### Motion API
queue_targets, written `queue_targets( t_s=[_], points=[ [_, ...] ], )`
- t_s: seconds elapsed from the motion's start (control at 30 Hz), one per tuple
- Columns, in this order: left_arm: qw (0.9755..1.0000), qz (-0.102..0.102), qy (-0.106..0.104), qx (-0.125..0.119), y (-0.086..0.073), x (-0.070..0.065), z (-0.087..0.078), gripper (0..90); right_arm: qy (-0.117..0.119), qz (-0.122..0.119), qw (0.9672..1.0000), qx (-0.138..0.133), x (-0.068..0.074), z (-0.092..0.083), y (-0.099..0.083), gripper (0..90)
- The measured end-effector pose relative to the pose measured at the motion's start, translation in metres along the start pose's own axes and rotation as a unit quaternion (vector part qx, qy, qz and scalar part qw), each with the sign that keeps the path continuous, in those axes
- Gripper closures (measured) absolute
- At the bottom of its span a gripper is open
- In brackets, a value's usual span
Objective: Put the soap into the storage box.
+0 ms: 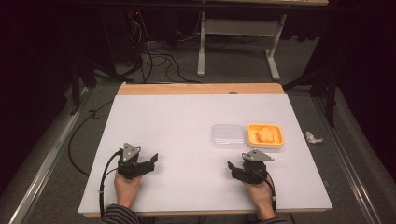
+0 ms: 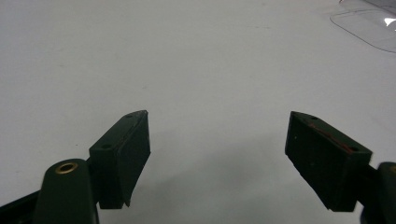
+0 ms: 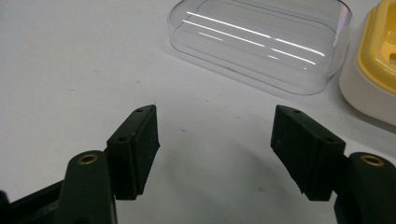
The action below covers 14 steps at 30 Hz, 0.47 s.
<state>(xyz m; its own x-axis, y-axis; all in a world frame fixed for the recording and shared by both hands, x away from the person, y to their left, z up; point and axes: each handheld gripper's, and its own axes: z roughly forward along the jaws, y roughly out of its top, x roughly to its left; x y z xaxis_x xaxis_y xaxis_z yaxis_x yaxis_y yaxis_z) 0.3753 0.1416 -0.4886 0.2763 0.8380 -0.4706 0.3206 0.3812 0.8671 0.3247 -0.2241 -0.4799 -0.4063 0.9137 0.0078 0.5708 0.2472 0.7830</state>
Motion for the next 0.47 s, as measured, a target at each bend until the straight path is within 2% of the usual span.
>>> queue_targets(
  t_s=[0.27, 0.47],
  points=[
    [1.0000, 0.000, 0.001, 0.000, -0.0001, 0.0000, 0.0002, 22.7, -0.013, -0.017, 0.9997, 0.014, 0.0048, 0.0028, 0.0006, 31.9],
    [1.0000, 0.001, 0.004, 0.001, 0.0000, 0.0003, 0.0004, 22.8, -0.007, -0.018, 0.9997, 0.014, 0.0038, 0.0027, 0.0006, 31.8]
  ],
)
